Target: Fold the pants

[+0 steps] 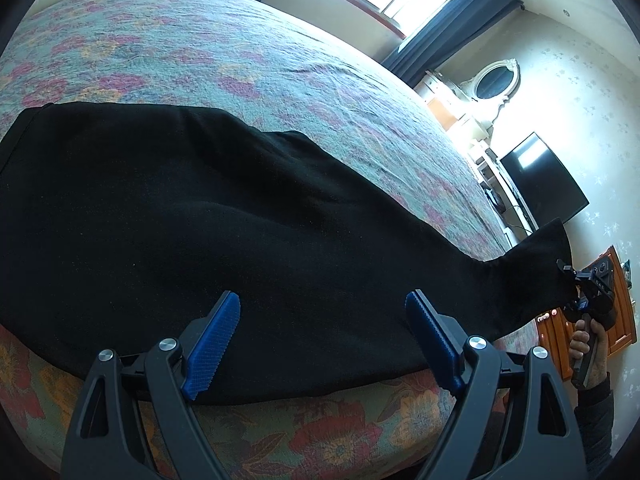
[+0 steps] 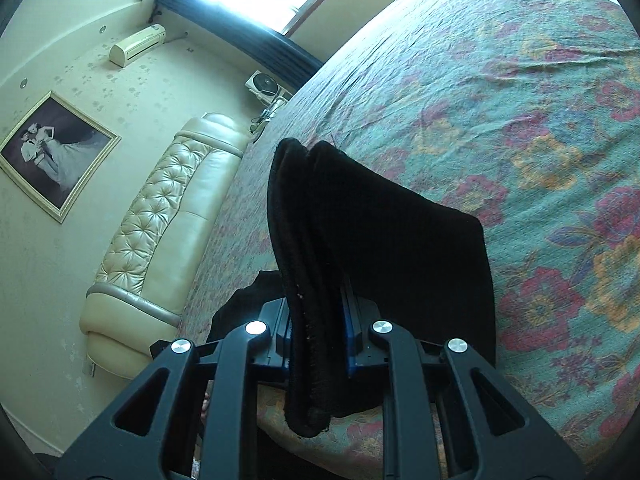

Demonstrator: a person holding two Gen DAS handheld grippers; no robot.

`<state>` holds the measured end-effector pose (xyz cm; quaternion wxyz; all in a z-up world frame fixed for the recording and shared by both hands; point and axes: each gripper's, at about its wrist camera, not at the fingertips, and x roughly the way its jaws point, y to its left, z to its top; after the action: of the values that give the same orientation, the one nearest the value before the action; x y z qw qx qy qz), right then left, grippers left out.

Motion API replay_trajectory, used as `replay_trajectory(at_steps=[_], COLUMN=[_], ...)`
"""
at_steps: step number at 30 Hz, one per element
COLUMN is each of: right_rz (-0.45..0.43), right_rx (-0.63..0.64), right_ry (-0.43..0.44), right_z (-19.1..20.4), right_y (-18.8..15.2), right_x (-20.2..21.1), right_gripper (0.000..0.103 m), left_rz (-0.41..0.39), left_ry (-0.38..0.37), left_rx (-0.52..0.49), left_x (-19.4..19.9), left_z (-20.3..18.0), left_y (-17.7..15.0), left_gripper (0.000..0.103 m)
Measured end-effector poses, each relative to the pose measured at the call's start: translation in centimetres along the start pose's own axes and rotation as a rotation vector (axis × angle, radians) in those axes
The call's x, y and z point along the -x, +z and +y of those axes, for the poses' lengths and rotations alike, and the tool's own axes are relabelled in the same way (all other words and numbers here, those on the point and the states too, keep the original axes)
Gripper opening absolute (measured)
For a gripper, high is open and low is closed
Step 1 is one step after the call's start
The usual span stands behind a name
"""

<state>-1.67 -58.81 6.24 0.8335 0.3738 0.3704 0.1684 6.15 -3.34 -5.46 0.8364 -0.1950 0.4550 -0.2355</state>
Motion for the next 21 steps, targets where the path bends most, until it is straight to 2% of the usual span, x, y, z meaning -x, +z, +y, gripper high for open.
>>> replay_trajectory(at_steps=[6,21], right_rz=[0.064,0.182], right_rx=[0.032,0.169], right_ry=[-0.008,-0.143], right_z=[2.5,6.3], right_y=[-1.7,-6.1], right_x=[-4.9,-14.5], right_gripper=[0.018,0.018], left_rz=[0.007,0.023], left_ry=[-0.005,-0.011], left_rx=[0.010,0.007], left_x=[-0.1,-0.4], left_z=[-0.2,-0.5], left_y=[-0.3,-0.6], left_gripper=[0.084,0.084])
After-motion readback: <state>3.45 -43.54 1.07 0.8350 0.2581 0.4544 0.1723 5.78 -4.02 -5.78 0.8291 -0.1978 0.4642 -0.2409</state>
